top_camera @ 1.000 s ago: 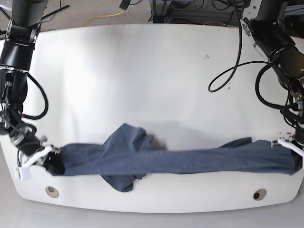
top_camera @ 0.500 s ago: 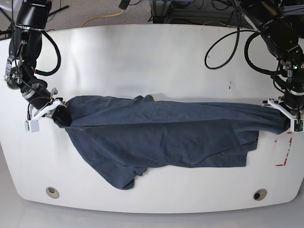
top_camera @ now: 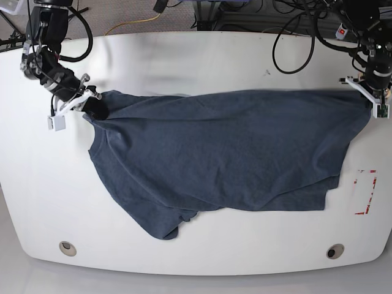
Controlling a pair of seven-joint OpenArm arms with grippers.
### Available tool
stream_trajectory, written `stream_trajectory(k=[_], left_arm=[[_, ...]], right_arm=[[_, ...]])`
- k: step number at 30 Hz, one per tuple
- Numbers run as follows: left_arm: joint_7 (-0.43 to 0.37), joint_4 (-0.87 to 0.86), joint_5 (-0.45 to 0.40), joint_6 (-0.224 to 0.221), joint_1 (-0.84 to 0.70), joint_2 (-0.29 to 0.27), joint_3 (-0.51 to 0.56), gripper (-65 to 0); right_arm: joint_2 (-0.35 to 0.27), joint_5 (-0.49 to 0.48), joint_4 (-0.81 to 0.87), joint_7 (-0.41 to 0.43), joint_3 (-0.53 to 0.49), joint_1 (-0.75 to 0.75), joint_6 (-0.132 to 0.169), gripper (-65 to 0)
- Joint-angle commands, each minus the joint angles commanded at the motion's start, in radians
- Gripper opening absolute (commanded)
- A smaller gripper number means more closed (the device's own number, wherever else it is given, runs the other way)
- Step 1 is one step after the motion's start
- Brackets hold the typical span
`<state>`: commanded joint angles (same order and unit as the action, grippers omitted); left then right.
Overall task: Fold the T-shirt properly
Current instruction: 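Lift the T-shirt with both grippers and pull it taut, spreading it, then hold the T-shirt raised with both grippers, adjusting the grip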
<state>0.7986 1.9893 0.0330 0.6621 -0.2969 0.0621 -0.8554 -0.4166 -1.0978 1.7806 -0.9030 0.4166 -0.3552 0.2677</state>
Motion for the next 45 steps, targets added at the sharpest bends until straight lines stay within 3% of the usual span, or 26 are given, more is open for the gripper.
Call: stream_trajectory(k=[2, 9, 20, 25, 30, 33, 35, 39, 41, 43, 45], left_arm=[[0.0, -0.002, -0.002, 0.036, -0.02, -0.006, -0.037, -65.0], [0.0, -0.028, -0.002, 0.036, -0.037, -0.048, -0.141, -65.0], [0.008, -0.029, 0.0, 0.036, -0.041, -0.048, -0.15, -65.0], [0.009, -0.029, 0.003, 0.036, -0.06, -0.048, -0.152, -52.9], [0.015, -0.029, 0.005, 0.036, -0.063, -0.048, -0.15, -54.4], [0.078, -0.029, 0.008, 0.036, -0.061, -0.049, -0.153, -54.2], [0.11, -0.032, 0.035, 0.036, -0.061, -0.048, -0.155, -54.0], [0.124, -0.08, 0.098, 0.036, -0.084, -0.04, -0.149, -53.9], [0.126, -0.123, 0.133, 0.036, -0.087, -0.038, -0.149, -48.8], [0.126, -0.158, 0.152, 0.036, -0.089, -0.037, -0.155, -41.0], [0.127, -0.206, 0.16, 0.036, -0.1, -0.029, -0.155, -33.1]], right_arm=[[0.0, -0.005, 0.002, -0.002, 0.0, -0.034, 0.0, -65.0], [0.006, -0.005, -0.003, -0.002, -0.002, -0.126, 0.0, -65.0], [0.029, -0.006, -0.008, -0.002, -0.009, -0.13, 0.0, -65.0], [0.029, -0.006, -0.008, -0.002, -0.009, -0.13, 0.0, -65.0], [0.029, -0.006, -0.008, -0.002, -0.011, -0.13, 0.002, -65.0], [0.029, -0.006, -0.005, -0.031, -0.011, -0.127, 0.037, -64.8], [0.029, -0.006, -0.005, -0.068, -0.009, -0.124, 0.066, -59.0], [0.068, -0.006, 0.002, -0.081, -0.003, -0.127, 0.101, -35.8], [0.084, -0.006, -0.002, -0.081, -0.002, -0.129, 0.106, -24.9], [0.091, -0.006, -0.003, -0.081, -0.002, -0.13, 0.106, -20.3], [0.103, -0.006, -0.005, -0.081, 0.0, -0.132, 0.106, -21.6]])
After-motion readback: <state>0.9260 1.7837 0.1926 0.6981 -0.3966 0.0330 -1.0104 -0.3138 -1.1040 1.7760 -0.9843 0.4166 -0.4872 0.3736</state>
